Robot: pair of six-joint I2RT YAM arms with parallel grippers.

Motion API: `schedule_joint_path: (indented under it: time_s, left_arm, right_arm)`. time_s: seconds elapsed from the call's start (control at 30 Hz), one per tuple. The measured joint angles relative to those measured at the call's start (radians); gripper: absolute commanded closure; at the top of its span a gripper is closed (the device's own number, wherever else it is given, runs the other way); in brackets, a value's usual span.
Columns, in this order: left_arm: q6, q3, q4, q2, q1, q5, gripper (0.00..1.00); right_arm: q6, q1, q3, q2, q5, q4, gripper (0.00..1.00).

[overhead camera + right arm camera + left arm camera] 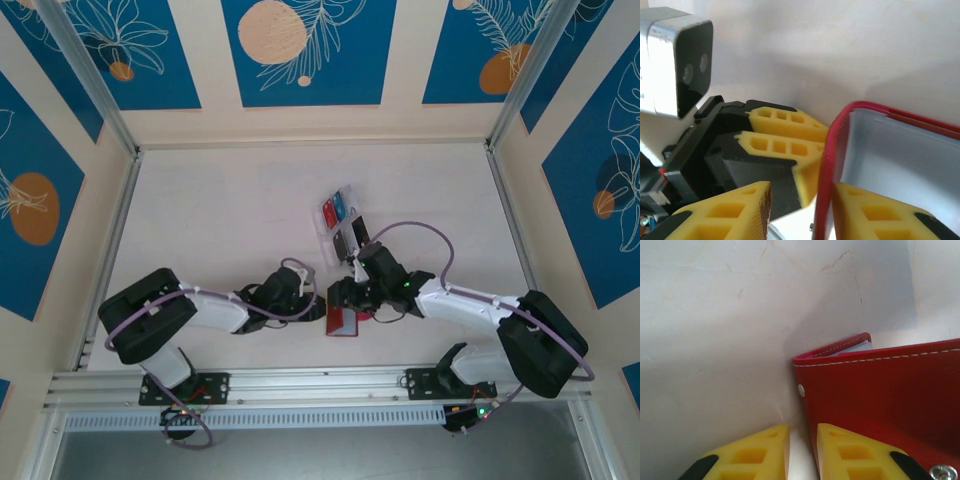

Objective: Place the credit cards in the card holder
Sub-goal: Open the card holder at the bottom-center of the table.

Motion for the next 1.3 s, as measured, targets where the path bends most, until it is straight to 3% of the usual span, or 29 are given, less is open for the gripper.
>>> schedule_joint_path:
  time_s: [0.17,0.4,0.67,0.83,1.03,1.17,1.3]
  left_arm:
    - [-0.024,-0.037,-0.063,-0.082,-0.005,-0.073,0.61]
    - [-0.069,-0.113,-0.292,-0.296,0.005,-0.187,0.49]
    - [-0.087,-0.210,-0.671,-0.739,0.041,-0.274,0.43]
    - [-0.050,-0.188,-0.879,-1.001,0.052,-0.281,0.47]
    - [0.024,-0.111,-0.941,-0.915,0.052,-0.241,0.65]
    - [0.061,-0.078,-0.868,-0.751,0.052,-0.195,0.78]
    - [0.072,-0.061,-0.769,-0.608,0.052,-0.161,0.82]
  right_arm:
    - [0.009,0.029,0.038,0.048,-0.004,0.025,0.59]
    - [0.023,0.060,0.087,0.126,0.000,0.046,0.57]
    - [0.031,0.103,0.173,0.265,0.008,0.055,0.51]
    - [0.031,0.122,0.246,0.409,0.009,0.093,0.50]
    - [0.030,0.141,0.310,0.478,0.015,0.105,0.46]
    - [0.034,0.142,0.311,0.486,0.002,0.129,0.44]
    - [0.043,0.124,0.296,0.486,-0.034,0.159,0.42]
